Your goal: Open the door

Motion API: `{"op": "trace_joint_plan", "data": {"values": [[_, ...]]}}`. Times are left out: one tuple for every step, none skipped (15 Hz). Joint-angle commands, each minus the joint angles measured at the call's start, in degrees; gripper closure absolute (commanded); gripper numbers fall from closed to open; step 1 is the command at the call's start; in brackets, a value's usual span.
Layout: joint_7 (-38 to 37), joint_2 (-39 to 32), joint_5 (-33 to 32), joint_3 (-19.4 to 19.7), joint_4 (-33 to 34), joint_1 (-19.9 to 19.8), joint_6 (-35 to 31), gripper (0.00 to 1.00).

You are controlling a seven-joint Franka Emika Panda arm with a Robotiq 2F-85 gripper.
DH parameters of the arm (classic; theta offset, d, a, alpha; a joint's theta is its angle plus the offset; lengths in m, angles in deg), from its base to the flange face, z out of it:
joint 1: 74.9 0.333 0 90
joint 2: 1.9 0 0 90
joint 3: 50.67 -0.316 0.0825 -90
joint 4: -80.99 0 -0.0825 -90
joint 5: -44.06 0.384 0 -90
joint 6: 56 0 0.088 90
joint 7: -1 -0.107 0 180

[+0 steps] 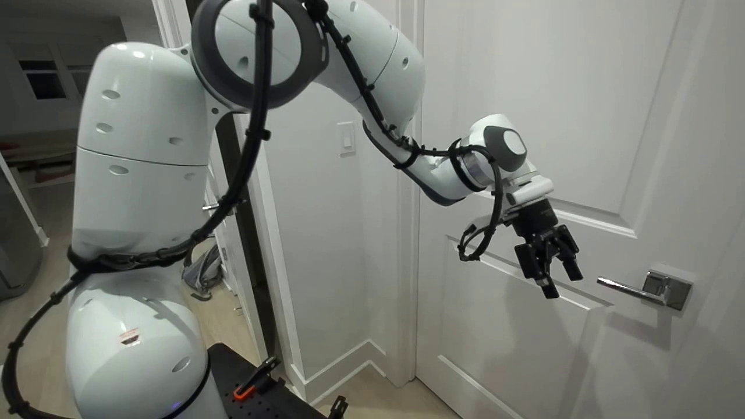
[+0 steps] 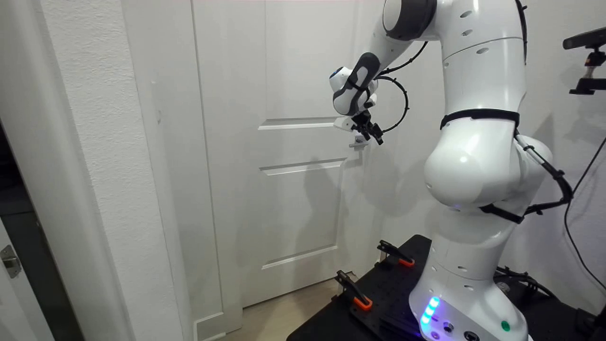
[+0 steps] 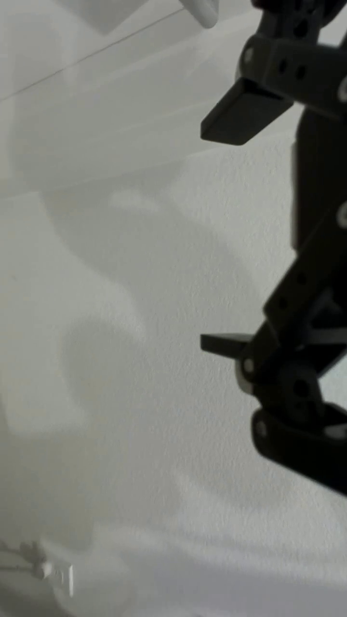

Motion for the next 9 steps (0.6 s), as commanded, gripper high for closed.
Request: {"op": "trace_joint_plan", "data": {"values": [[14.4, -4.0, 13.2, 1.0, 11.5, -3.5, 9.6, 0.0], [17.6, -4.8, 15.8, 1.8, 14.0, -4.1, 11.8, 0.0], [21.3, -5.7, 18.4, 2.3, 16.8, -5.3, 13.5, 0.0], [24.2, -6.6, 20.5, 2.7, 19.1, -6.4, 14.7, 0.0], [27.0, -7.4, 22.9, 3.1, 21.2, -7.4, 15.6, 0.0], [28.8, -8.1, 25.4, 3.3, 22.6, -8.6, 15.5, 0.0], [30.4, -8.8, 27.7, 3.4, 23.9, -9.4, 15.4, 0.0], [31.5, -9.2, 30.5, 3.3, 24.4, -10.4, 14.1, 0.0], [31.9, -9.8, 32.7, 3.4, 25.0, -11.0, 13.2, 0.0]]}}
